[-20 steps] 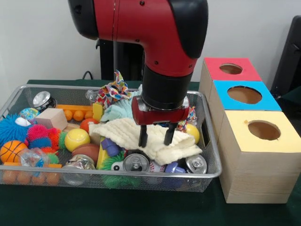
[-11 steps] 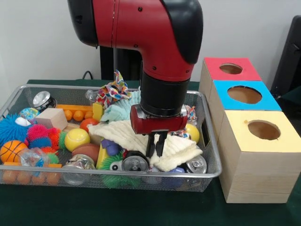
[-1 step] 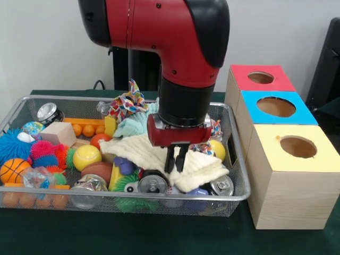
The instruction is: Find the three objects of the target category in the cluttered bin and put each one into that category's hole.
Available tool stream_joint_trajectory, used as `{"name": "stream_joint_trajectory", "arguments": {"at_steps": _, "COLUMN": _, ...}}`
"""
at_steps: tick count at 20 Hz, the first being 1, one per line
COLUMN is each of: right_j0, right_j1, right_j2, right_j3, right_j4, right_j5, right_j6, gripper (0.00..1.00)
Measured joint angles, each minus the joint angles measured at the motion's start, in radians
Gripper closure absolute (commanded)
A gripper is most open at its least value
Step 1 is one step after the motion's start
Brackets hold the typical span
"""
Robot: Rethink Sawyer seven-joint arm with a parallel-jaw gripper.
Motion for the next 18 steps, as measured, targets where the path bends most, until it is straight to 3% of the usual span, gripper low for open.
{"name": "stream_joint_trajectory", "arguments": {"at_steps": 3, "right_j0": 0.01, "right_j1": -0.04, "right_j2": -0.016, "right_j3": 0.023, "right_j4": 0.013, "right_j5": 0.052, "right_j6": 0.0, "gripper": 1.0}}
{"name": "stream_joint_trajectory", "arguments": {"at_steps": 12, "right_j0": 0.041, "right_j1": -0.229, "right_j2": -0.08, "right_j3": 0.024, "right_j4": 0.035, "right_j5": 0.469, "right_j6": 0.0, "gripper": 1.0}}
{"name": "stream_joint_trajectory", "arguments": {"at_steps": 18, "right_j0": 0.026, "right_j1": -0.305, "right_j2": -0.089, "right_j3": 0.011, "right_j4": 0.035, "right_j5": 0.544, "right_j6": 0.0, "gripper": 1.0}}
